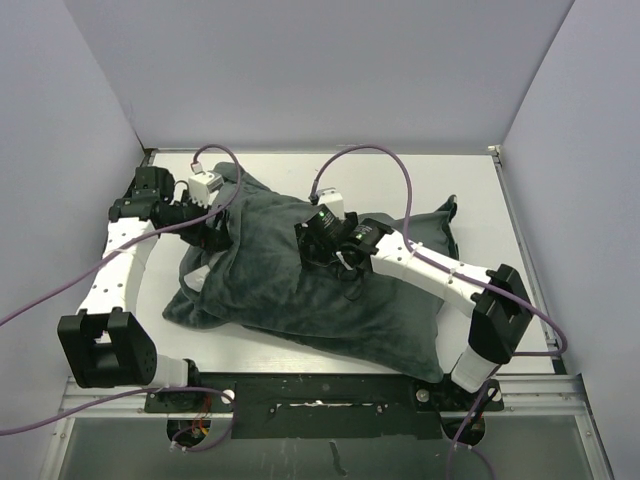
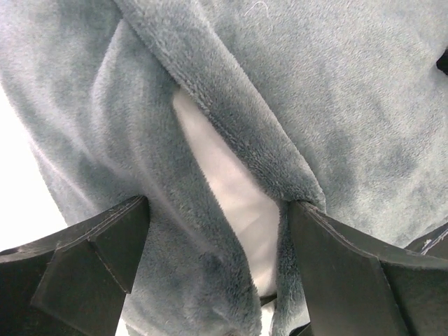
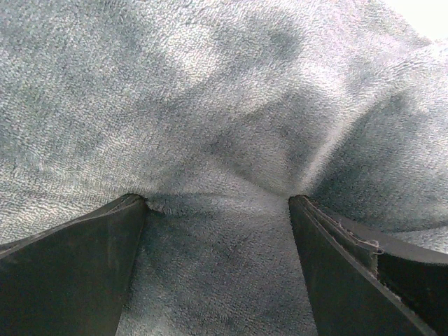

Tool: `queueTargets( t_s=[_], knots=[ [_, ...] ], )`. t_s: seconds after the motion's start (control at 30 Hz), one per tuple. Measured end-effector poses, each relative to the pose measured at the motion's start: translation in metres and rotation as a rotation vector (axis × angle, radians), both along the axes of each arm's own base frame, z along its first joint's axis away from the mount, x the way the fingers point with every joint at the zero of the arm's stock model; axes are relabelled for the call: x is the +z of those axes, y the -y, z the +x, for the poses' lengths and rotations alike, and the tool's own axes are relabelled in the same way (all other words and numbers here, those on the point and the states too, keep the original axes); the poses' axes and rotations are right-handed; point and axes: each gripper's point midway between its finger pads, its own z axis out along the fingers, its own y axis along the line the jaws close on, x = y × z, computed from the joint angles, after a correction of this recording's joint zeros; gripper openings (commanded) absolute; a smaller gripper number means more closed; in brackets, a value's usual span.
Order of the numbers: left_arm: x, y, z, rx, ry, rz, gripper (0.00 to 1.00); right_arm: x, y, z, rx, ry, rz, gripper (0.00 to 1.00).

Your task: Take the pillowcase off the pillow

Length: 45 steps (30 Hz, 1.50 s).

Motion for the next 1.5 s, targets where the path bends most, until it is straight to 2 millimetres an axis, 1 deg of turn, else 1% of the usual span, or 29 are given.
queueTargets(
  t_s=[0.13, 0.2, 0.3, 0.43, 0.53, 0.67, 0.73, 0.83, 0.93, 1.0, 1.07, 1.13, 1.2, 1.3, 1.33, 1.37, 1.43, 1.5],
  knots=[
    [-0.006, 0.008, 0.003, -0.012, 0.012, 0.028, 0.74, -0.001, 0.001, -0.001, -0.005, 0.004, 0.011, 0.88],
    [-0.012, 0.009, 0.007, -0.007, 0.024, 0.061, 0.7, -0.002, 0.001, -0.002, -0.009, 0.004, 0.016, 0.88],
    [-0.023, -0.001, 0.014, 0.032, 0.04, 0.13, 0.64, -0.001, 0.001, -0.003, -0.015, 0.011, 0.033, 0.88],
    [-0.029, -0.018, 0.022, 0.089, 0.058, 0.172, 0.56, 0.001, 0.0, -0.005, -0.017, 0.023, 0.063, 0.88],
    [-0.029, -0.04, 0.027, 0.15, 0.064, 0.167, 0.54, 0.001, 0.0, -0.006, -0.023, 0.027, 0.083, 0.88],
    [-0.027, -0.091, 0.035, 0.257, 0.1, 0.231, 0.52, -0.002, 0.003, -0.009, -0.024, 0.025, 0.088, 0.88],
    [-0.028, -0.105, 0.036, 0.279, 0.109, 0.261, 0.52, -0.003, 0.003, -0.01, -0.026, 0.026, 0.093, 0.87],
    [-0.036, -0.108, 0.034, 0.265, 0.11, 0.294, 0.51, -0.003, 0.003, -0.01, -0.028, 0.028, 0.1, 0.87],
    [-0.04, -0.107, 0.034, 0.257, 0.109, 0.299, 0.57, -0.003, 0.003, -0.01, -0.029, 0.029, 0.104, 0.87],
    [-0.04, -0.103, 0.035, 0.247, 0.112, 0.3, 0.59, -0.002, 0.003, -0.011, -0.03, 0.029, 0.105, 0.87],
    [-0.041, -0.097, 0.036, 0.228, 0.111, 0.31, 0.57, -0.002, 0.003, -0.013, -0.028, 0.026, 0.104, 0.87],
    [-0.047, -0.087, 0.038, 0.202, 0.112, 0.335, 0.5, -0.001, 0.004, -0.015, -0.029, 0.024, 0.103, 0.87],
    [-0.058, -0.077, 0.041, 0.18, 0.103, 0.366, 0.39, 0.0, 0.008, -0.018, -0.034, 0.018, 0.101, 0.87],
    [-0.074, -0.071, 0.047, 0.174, 0.085, 0.403, 0.17, 0.003, 0.014, -0.025, -0.032, 0.013, 0.097, 0.87],
    [-0.079, -0.072, 0.051, 0.18, 0.077, 0.415, 0.05, 0.005, 0.016, -0.028, -0.03, 0.011, 0.097, 0.87],
    [-0.085, -0.073, 0.053, 0.187, 0.065, 0.423, 0.0, 0.006, 0.016, -0.03, -0.028, 0.011, 0.098, 0.88],
    [-0.096, -0.075, 0.056, 0.2, 0.034, 0.436, 0.0, 0.008, 0.02, -0.035, -0.024, 0.009, 0.098, 0.88],
    [-0.099, -0.076, 0.06, 0.212, 0.007, 0.437, 0.0, 0.01, 0.023, -0.038, -0.023, 0.008, 0.097, 0.88]
  ],
)
